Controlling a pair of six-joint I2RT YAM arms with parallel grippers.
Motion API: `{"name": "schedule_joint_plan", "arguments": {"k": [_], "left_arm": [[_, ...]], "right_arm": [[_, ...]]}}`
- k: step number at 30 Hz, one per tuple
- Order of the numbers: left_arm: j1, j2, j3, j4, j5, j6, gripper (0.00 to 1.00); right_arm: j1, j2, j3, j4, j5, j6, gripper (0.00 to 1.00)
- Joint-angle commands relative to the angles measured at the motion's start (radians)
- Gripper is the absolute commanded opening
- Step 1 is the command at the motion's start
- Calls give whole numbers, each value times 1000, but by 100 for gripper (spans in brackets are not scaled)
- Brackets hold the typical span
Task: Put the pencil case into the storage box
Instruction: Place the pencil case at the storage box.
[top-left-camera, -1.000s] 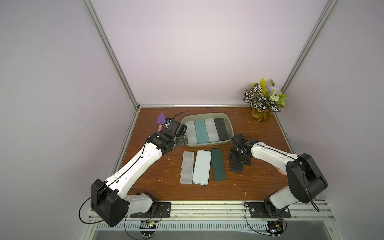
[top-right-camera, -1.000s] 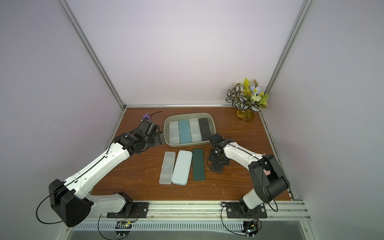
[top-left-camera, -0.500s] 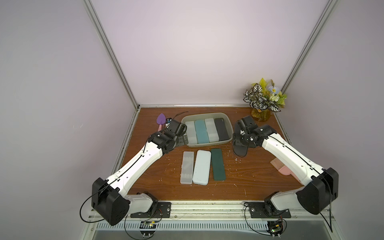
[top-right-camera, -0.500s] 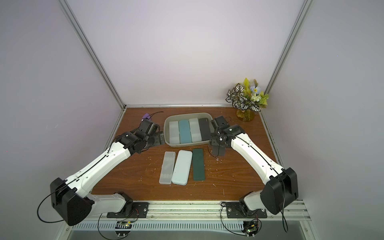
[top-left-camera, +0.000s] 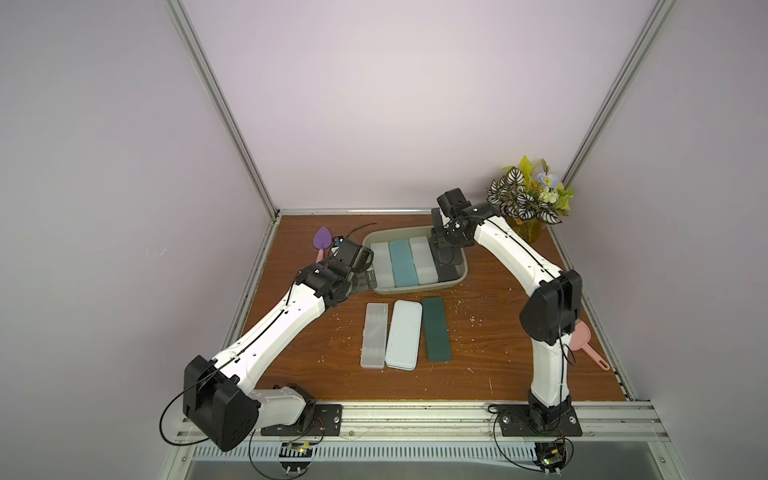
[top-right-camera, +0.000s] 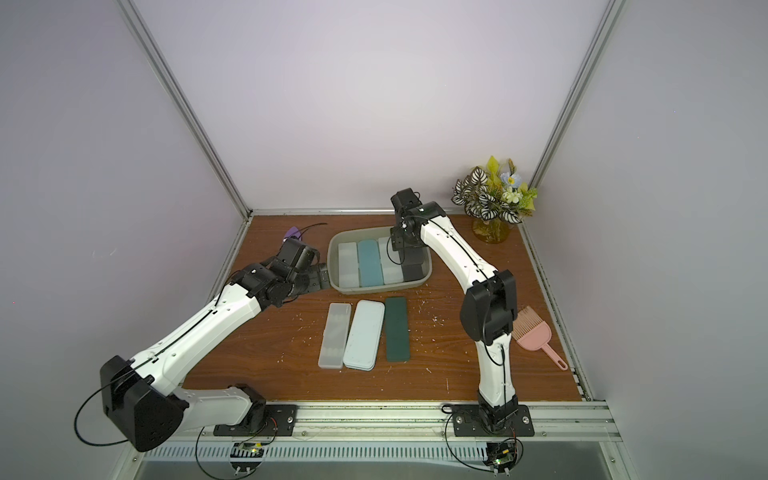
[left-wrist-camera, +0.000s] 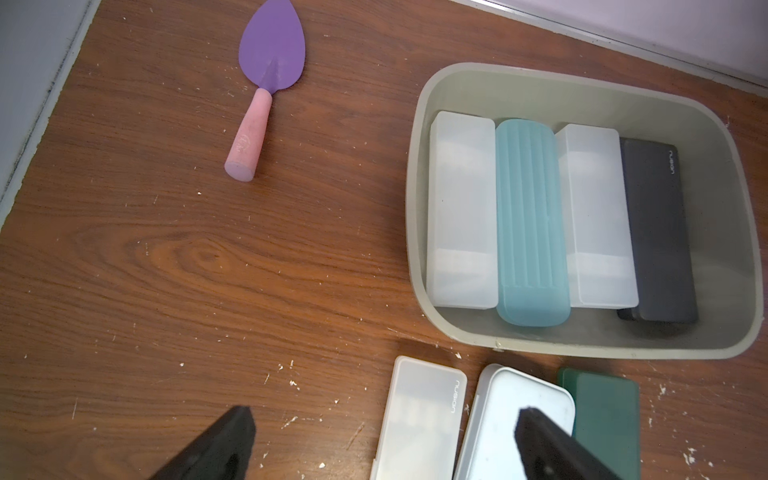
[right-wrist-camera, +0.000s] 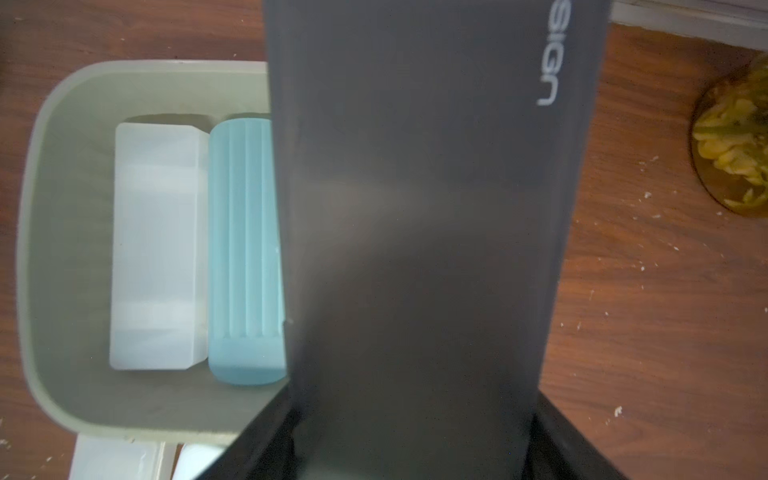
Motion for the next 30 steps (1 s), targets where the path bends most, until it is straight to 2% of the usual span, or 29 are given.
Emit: {"name": "schedule_joint_plan", "arguments": {"k": [1,8,20,30], "left_arm": [[13,-11,5,-2,8,11,98],[14,-4,6,-2,16,12,98],[14,11,1,-2,33,13,98],[14,19,-2,-2,32,13,98]], "right_arm": [[-2,62,129,-80,43,-29,70],[-15,189,224,-106,50,-27,70],[-53,207,93,-53,42,-66,72],[-58,255,100,-38,16,-74,73]]}}
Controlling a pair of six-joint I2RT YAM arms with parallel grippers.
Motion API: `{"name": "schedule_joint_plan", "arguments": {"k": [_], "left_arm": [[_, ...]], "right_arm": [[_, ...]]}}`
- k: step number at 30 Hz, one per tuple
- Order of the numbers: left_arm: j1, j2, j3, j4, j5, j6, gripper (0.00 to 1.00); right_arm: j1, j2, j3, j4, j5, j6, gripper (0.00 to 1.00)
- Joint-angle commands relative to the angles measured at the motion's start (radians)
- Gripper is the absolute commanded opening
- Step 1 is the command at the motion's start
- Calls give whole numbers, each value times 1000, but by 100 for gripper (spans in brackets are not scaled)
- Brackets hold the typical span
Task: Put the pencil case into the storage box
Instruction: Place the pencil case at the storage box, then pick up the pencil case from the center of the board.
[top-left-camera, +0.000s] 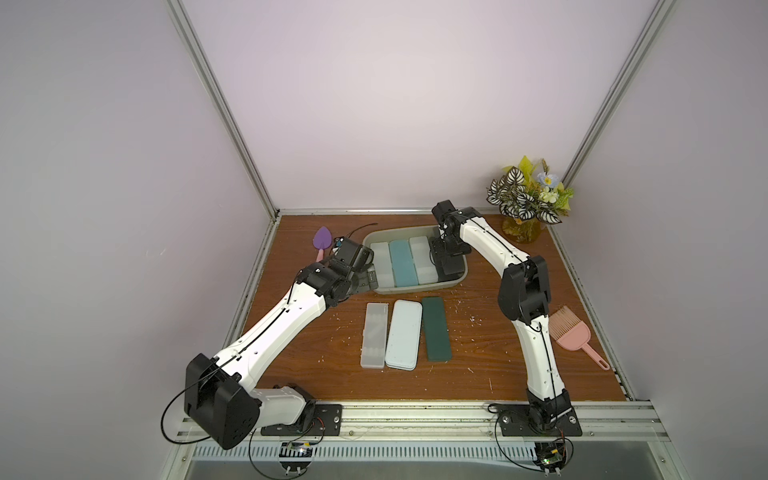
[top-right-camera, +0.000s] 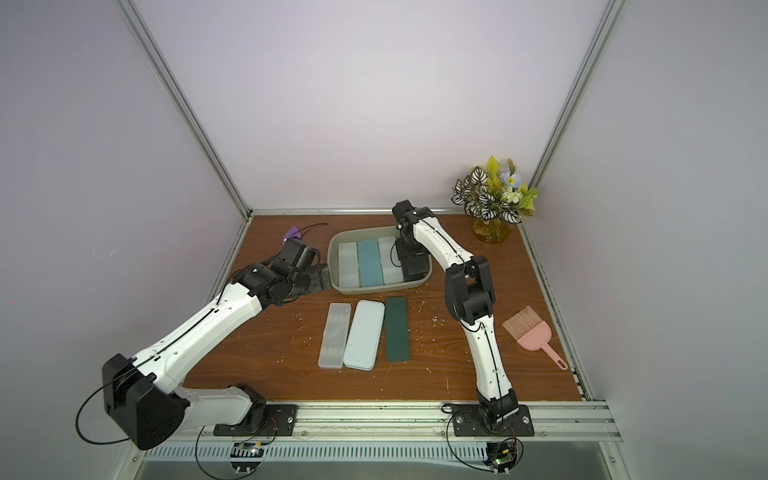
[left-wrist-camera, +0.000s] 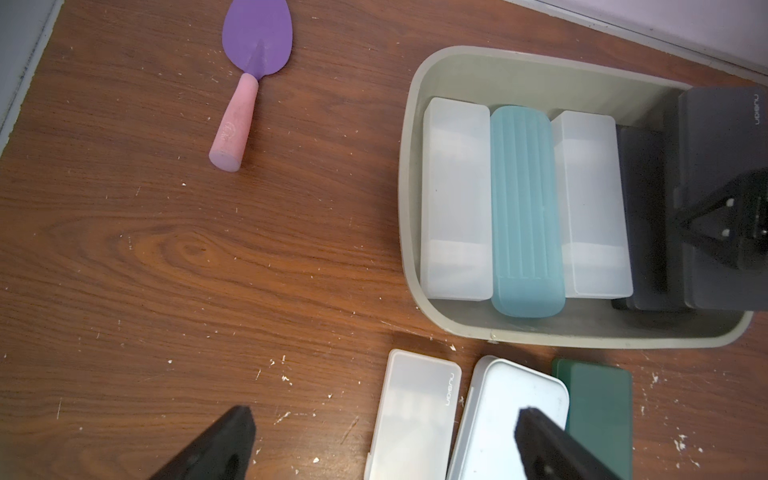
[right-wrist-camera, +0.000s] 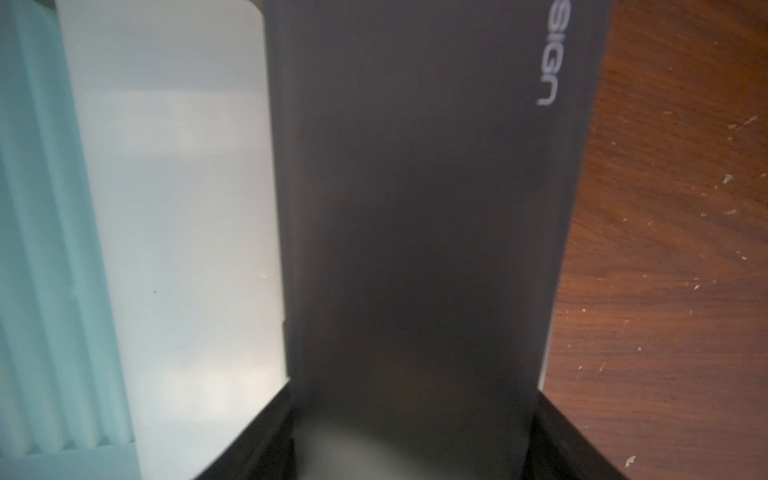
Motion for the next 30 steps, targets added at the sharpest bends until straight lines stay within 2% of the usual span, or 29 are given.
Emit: {"name": "schedule_joint_plan", "arguments": {"k": [1,7,11,15,19,21,24,30], "left_arm": [[9,8,-3,-2,2,11,98],[10,10,-4,-2,3,12,98],[9,8,-5,-3,3,16,98],[10,2,-10,-4,3,17,98],[10,-4,-24,-4,18,30,99],[10,-4,-40,-5,31,38,99],[9,-2,-85,-5,51,39,98],[-24,33,-182,3,77,38,98]], "right_arm": [[-2,19,25,5,-14,-13,73],[-3,36,29,5,-33,-5,77],[-1,17,45,-2,-21,-1,86],[2,-35,92,-25,-11,-2,93],[20,-109,199,-100,23,4,94],[33,-169,201,-123,44,13,94],[58,-326,38,-79,49,41,94],[88,-711,-581,182,-38,135,93]]}}
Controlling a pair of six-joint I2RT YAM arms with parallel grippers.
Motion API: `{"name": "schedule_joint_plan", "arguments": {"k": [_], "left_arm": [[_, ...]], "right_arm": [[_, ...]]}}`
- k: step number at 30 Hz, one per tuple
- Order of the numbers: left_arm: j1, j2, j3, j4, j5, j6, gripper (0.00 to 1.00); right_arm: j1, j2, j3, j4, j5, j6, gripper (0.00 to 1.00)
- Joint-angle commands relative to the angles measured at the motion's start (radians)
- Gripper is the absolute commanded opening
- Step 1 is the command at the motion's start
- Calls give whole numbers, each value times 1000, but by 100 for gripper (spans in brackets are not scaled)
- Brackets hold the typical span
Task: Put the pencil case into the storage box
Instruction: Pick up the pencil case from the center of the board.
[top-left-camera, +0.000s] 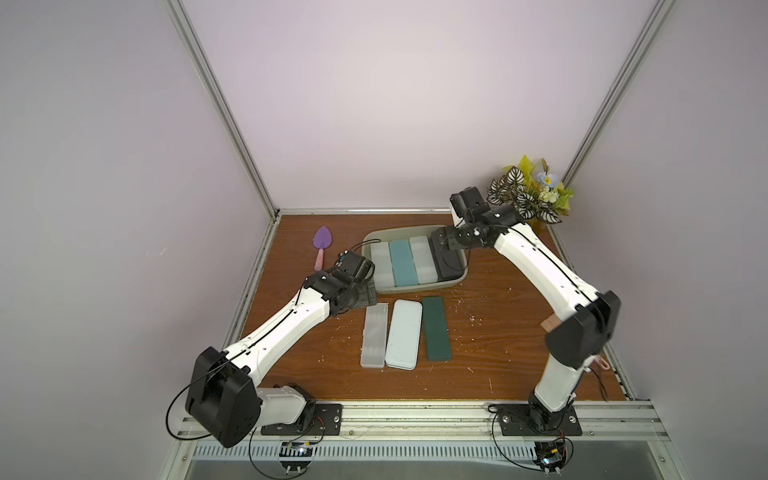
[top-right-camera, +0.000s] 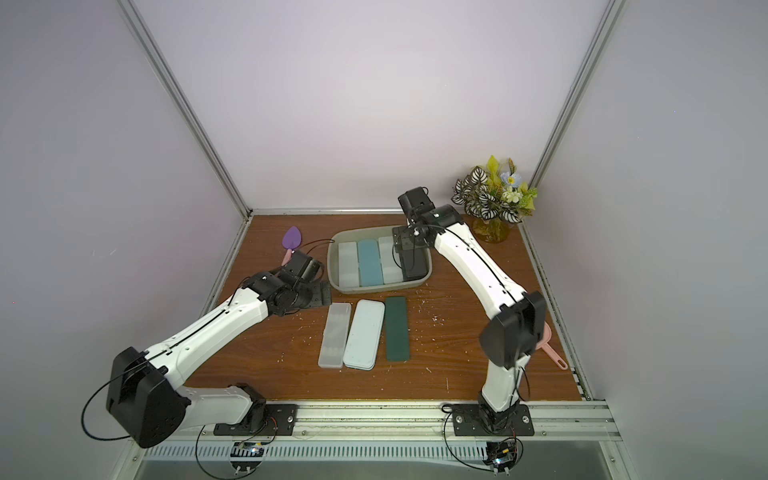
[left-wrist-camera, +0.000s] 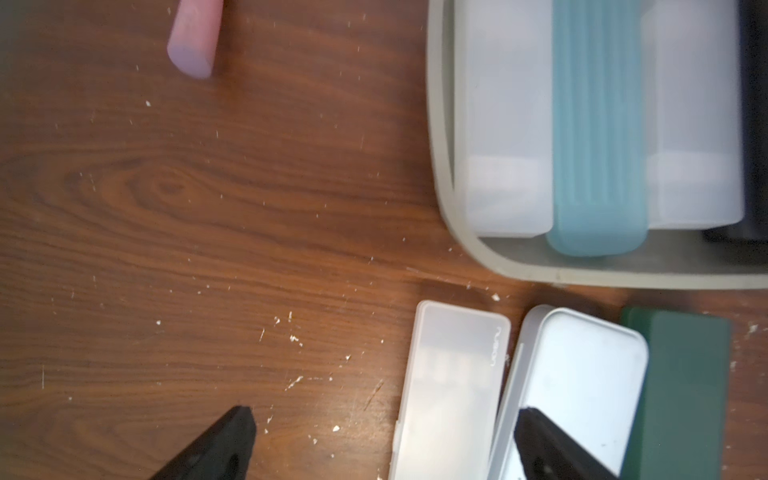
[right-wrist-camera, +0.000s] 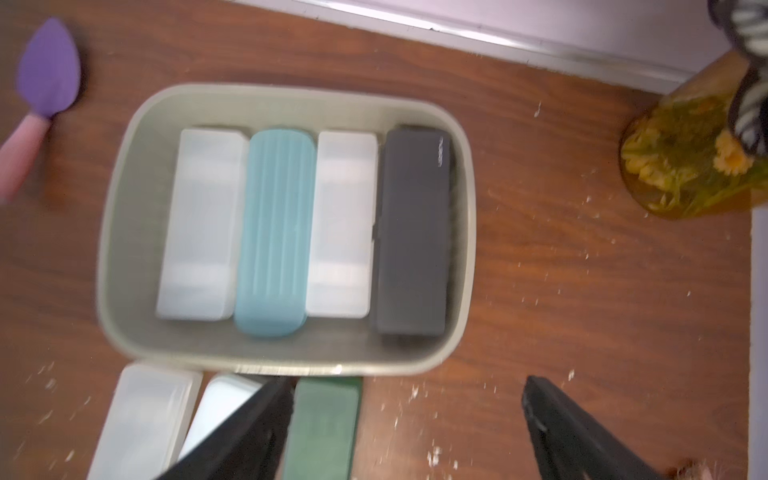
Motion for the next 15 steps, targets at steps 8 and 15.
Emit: {"name": "schedule_joint_plan", "arguments": {"k": [8,15], "left_arm": [[-88,33,-96,45,47,-18,99],[-102,69,-120,84,63,-27,100]], "right_arm": [[17,-389,-638,175,-116,178,92],[24,-517,-776,167,-123,211,93]]}}
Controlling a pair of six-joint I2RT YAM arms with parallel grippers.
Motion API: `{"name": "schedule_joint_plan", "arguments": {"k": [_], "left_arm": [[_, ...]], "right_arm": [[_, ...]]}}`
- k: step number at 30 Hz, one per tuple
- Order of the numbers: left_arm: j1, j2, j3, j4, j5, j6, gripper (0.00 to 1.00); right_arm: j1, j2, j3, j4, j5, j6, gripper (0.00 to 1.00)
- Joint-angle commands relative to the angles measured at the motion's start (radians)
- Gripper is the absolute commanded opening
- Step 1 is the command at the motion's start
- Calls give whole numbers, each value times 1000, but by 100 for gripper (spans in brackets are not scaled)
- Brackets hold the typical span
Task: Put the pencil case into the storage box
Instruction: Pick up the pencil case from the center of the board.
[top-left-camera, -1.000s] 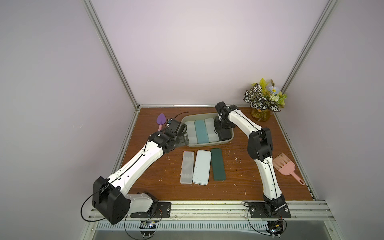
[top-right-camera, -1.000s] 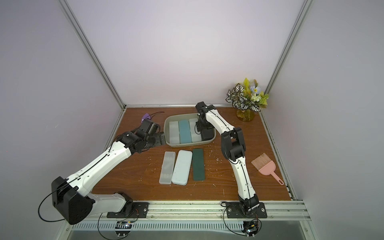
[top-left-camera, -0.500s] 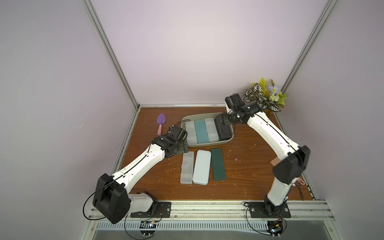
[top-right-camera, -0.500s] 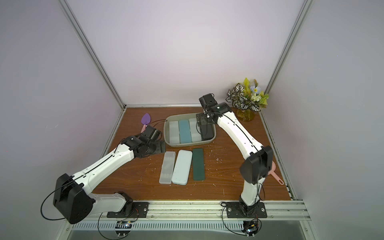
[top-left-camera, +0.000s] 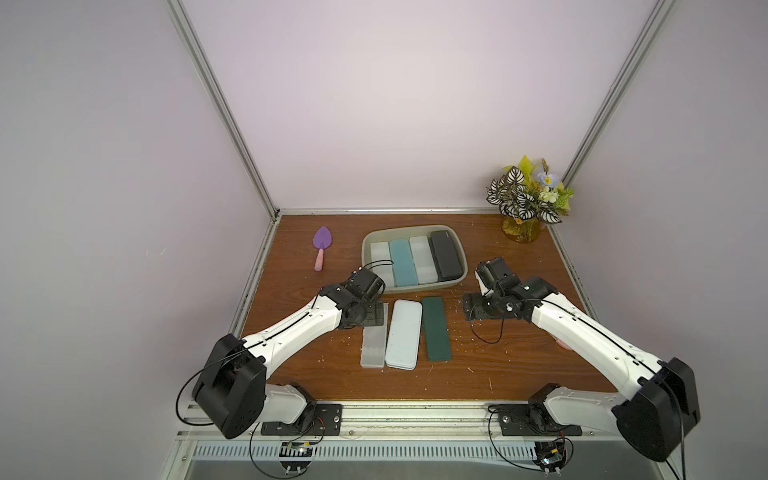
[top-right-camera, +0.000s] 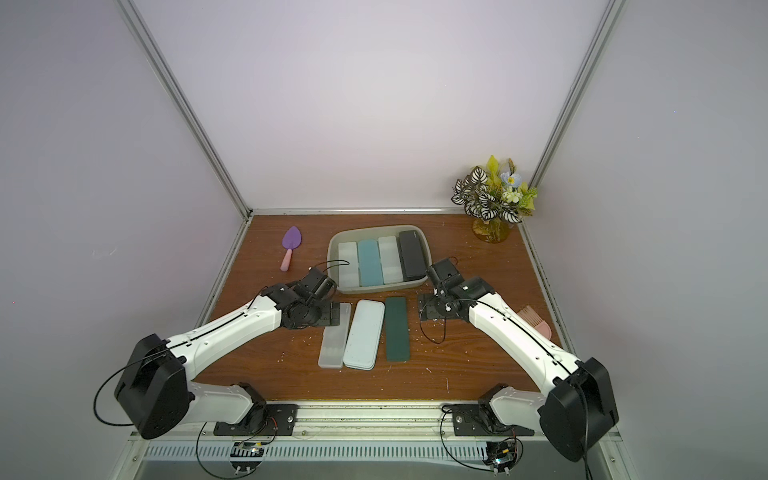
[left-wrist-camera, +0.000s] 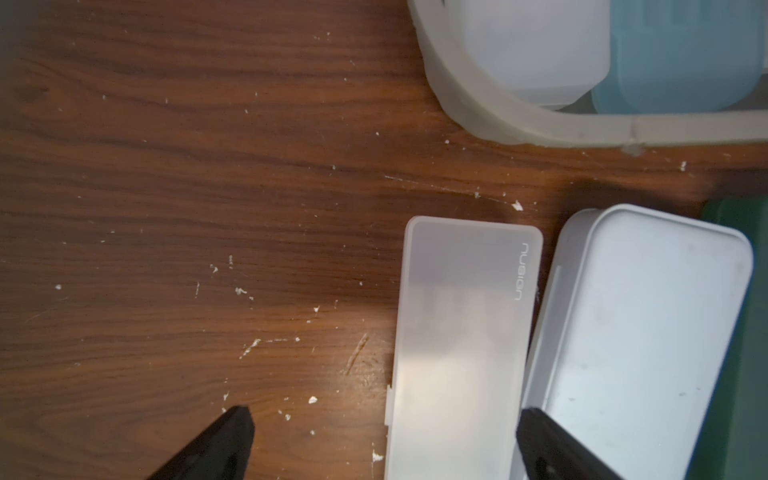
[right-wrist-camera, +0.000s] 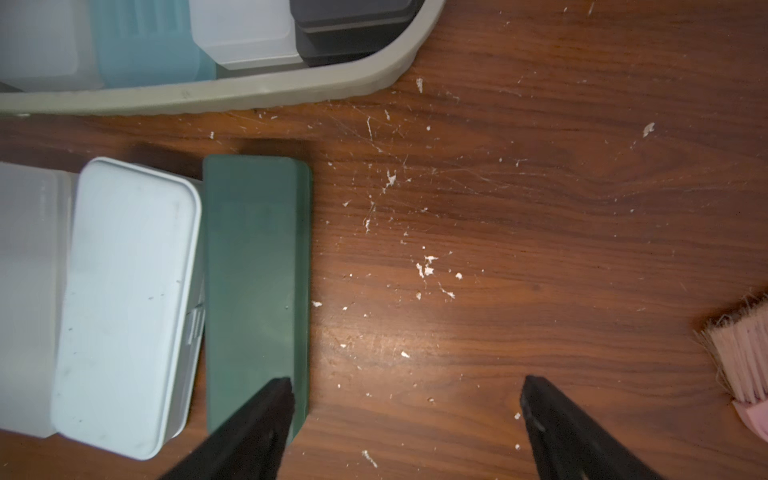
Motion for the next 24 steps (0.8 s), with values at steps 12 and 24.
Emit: {"name": "schedule_joint_plan", "arguments": {"k": [12,24], "left_arm": [[-55,86,-16,85,36,-33,100],[-64,109,-41,104,39,-37,100]], "right_arm": [[5,-79,-66,50,-24,43,93],[4,-78,-66,49,-25,43,93]]}}
